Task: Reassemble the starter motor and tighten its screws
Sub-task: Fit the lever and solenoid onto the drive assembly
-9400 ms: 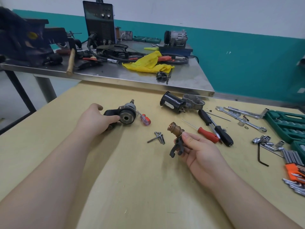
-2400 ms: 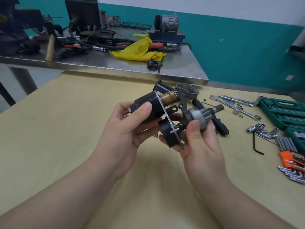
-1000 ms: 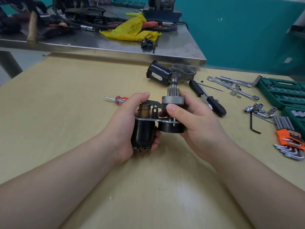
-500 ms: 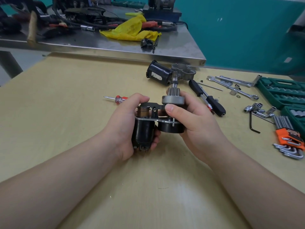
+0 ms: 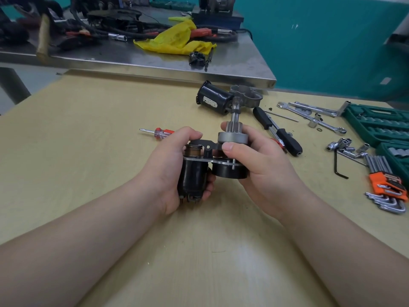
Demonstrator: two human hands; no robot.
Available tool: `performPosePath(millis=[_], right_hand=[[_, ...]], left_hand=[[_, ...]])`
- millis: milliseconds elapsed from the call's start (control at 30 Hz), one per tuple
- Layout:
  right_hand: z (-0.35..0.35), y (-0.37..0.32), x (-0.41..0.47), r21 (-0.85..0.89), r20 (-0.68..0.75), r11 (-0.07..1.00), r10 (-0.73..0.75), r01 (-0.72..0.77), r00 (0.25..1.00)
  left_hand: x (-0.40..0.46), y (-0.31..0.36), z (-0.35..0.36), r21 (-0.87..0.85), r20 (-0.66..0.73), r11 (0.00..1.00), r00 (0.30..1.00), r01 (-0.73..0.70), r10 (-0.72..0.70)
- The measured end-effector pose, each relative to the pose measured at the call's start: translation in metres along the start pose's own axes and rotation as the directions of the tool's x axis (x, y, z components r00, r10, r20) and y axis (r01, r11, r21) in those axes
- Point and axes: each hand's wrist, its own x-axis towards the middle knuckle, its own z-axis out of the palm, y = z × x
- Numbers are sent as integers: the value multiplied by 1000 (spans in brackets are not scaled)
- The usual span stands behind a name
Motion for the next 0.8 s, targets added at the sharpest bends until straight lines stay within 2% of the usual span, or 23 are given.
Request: performPosePath(millis=[267,600,667,800], right_hand=[[1,-3,0,50,43,999,11,-13,999],[-4,-7,-1,-21,19,999,-42,42,999],[-9,-9,1,-116,-41,988,-102,97,994],[-17,4,6,-524,-139,845,-209,107,968]], left_hand=[[2,0,-1,-6,16,1000,1000,-4,5],[2,5,-10,-89,34,994,997,-66,69],[2,17,-21,-120,-29,984,991,-135,133],[3,45,-51,-156,-170,937,943,-312,285]])
